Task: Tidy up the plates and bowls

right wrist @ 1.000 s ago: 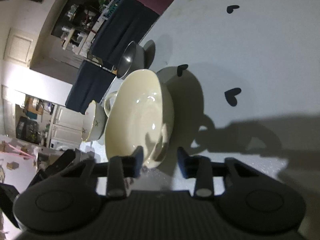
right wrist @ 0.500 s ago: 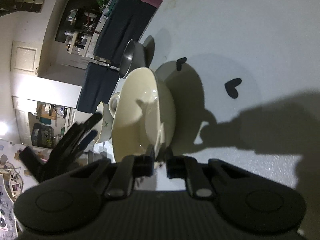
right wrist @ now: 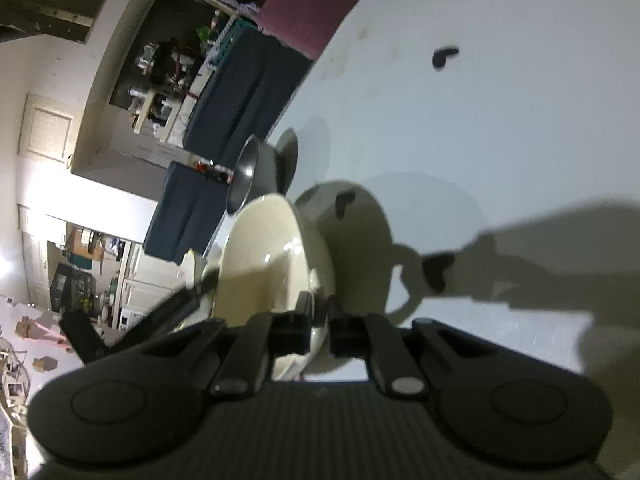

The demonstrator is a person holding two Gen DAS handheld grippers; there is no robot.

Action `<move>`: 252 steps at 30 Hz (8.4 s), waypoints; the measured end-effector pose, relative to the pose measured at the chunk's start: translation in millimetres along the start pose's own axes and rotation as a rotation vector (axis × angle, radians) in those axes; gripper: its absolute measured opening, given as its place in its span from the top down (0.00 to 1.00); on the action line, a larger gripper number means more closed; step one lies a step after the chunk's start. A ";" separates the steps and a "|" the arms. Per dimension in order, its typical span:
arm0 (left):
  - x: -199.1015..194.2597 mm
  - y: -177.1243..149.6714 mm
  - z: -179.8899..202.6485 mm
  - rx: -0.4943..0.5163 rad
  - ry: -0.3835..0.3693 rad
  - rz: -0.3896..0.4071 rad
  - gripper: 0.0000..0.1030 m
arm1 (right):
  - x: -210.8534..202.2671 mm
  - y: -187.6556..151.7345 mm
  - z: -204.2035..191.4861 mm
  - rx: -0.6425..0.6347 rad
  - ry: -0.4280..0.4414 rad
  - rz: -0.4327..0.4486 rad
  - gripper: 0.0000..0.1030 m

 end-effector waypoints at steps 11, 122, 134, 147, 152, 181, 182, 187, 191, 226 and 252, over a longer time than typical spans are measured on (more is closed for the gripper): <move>-28.1 -29.4 -4.5 -0.072 0.004 -0.025 0.23 | 18.8 41.7 -8.7 -0.122 -0.039 0.091 0.89; -144.9 -42.0 -8.4 -0.347 -0.277 -0.015 0.82 | -31.6 -7.4 -106.3 -0.684 -0.100 -0.021 0.75; -247.1 -62.7 -19.0 -0.374 -0.220 0.037 0.81 | -89.2 -49.3 -147.2 -0.693 -0.044 -0.029 0.75; -313.2 -109.1 -62.2 -0.421 -0.183 0.077 0.82 | -94.3 -106.2 -178.5 -0.723 -0.042 -0.098 0.74; -314.2 -130.9 -80.5 -0.439 -0.179 0.097 0.82 | -89.9 -131.2 -183.8 -0.737 -0.032 -0.106 0.75; -256.9 -197.5 -139.5 -0.574 -0.178 -0.010 0.82 | -12.5 -185.8 -172.7 -0.775 -0.134 -0.248 0.73; -254.0 -199.9 -140.4 -0.578 -0.176 -0.017 0.82 | -9.8 -187.0 -172.1 -0.779 -0.139 -0.254 0.73; -238.8 -211.8 -142.4 -0.563 -0.163 -0.061 0.80 | -2.9 -192.2 -167.2 -0.804 -0.168 -0.275 0.73; -232.1 -216.7 -145.2 -0.567 -0.160 -0.075 0.80 | 5.3 -195.1 -165.9 -0.822 -0.191 -0.285 0.73; -216.0 -224.9 -153.5 -0.516 -0.111 -0.114 0.73 | 25.9 -210.8 -166.9 -0.928 -0.272 -0.318 0.71; -216.9 -216.0 -144.1 -0.402 -0.073 -0.157 0.68 | 35.1 -214.4 -152.9 -0.951 -0.351 -0.363 0.64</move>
Point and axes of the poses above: each gripper's, at about its wrist camera, not at the fingertips, and x roughly the way its jaws point, z to its right, y to its top, the point moved 9 cm from there along x, roughly the way its jaws point, and after that the axes turned 2 degrees about -y, right-handed, at the moved point
